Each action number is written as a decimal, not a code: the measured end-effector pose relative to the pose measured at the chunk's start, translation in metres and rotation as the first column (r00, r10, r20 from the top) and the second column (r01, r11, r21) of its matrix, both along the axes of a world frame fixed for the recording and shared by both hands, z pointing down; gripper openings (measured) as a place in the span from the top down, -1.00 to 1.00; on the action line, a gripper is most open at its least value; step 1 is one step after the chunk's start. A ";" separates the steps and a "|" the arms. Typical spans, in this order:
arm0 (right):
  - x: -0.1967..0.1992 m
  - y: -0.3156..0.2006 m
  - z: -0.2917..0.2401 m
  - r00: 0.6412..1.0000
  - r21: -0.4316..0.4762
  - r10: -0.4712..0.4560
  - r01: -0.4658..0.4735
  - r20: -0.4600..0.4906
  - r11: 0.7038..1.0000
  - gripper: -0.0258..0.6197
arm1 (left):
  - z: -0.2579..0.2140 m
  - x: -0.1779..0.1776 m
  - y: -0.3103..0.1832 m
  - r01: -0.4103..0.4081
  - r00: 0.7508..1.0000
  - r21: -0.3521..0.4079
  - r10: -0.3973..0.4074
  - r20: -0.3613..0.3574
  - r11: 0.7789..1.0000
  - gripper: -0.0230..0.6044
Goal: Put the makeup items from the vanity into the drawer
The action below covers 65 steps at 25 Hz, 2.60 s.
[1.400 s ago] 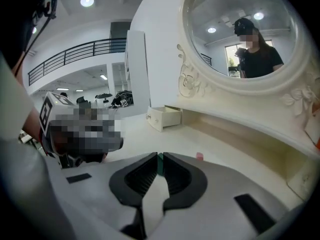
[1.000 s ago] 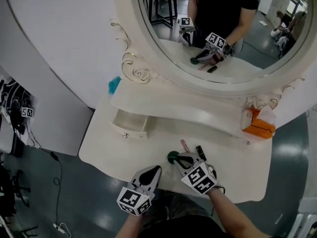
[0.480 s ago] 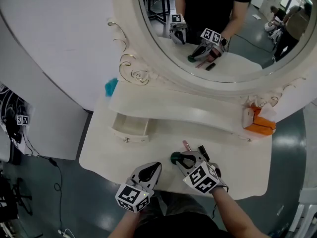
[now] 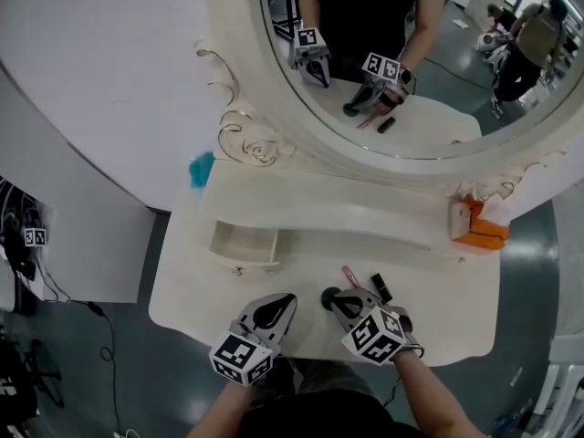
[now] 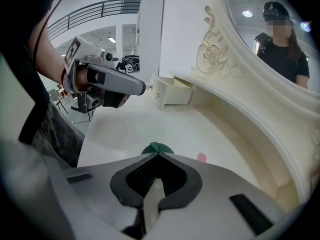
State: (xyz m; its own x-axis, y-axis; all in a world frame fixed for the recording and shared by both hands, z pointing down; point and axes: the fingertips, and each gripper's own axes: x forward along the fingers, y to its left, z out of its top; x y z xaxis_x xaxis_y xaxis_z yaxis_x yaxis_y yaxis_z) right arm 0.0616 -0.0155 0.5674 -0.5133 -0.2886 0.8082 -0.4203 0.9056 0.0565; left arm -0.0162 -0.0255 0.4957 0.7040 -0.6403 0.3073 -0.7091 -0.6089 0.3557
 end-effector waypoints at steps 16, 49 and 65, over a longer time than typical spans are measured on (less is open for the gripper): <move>-0.054 -0.030 -0.071 0.961 0.001 0.126 -0.130 0.248 0.991 0.86 | -0.008 -0.028 -0.024 -0.025 1.000 0.025 0.025 0.006 0.999 0.88; -0.174 -0.095 -0.094 0.946 -0.014 0.101 -0.102 0.308 0.995 0.86 | -0.010 -0.118 -0.048 0.019 1.000 0.045 -0.020 0.020 0.999 0.88; -0.211 -0.116 -0.059 0.996 -0.021 0.032 -0.031 0.081 0.999 0.85 | -0.003 -0.160 -0.055 0.042 0.999 0.027 -0.043 0.014 0.999 0.88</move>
